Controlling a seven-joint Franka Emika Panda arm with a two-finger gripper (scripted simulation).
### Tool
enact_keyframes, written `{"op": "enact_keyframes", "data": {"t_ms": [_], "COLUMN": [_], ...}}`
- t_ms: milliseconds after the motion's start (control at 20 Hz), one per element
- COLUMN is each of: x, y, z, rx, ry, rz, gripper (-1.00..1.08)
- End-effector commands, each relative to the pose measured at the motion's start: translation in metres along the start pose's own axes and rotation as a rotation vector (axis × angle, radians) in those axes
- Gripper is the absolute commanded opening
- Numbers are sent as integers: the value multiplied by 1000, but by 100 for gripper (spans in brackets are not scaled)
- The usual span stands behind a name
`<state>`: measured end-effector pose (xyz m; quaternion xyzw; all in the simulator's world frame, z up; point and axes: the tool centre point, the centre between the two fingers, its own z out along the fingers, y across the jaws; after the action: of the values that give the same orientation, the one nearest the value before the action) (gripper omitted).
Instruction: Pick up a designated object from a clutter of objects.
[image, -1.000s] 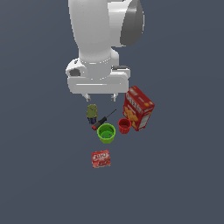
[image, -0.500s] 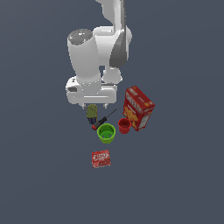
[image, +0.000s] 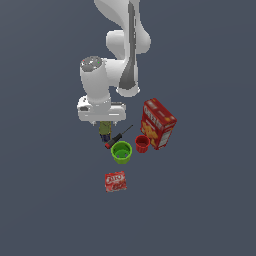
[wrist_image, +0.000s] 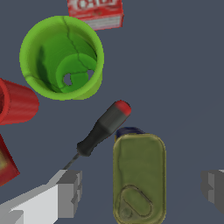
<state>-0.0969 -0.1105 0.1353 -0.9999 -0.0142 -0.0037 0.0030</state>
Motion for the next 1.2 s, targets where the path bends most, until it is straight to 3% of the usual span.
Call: {"op": "enact_keyframes", "data": {"t_ms": [0, 350, 750, 1150], "x": [-11, -26, -27, -28], "y": [4, 9, 9, 9], "z": [11, 25, 31, 62], "rx": [-3, -6, -6, -7], "ry": [-2, -7, -8, -8], "rz": [-5, -10, -9, -10], "gripper": [100, 100, 100, 100]}}
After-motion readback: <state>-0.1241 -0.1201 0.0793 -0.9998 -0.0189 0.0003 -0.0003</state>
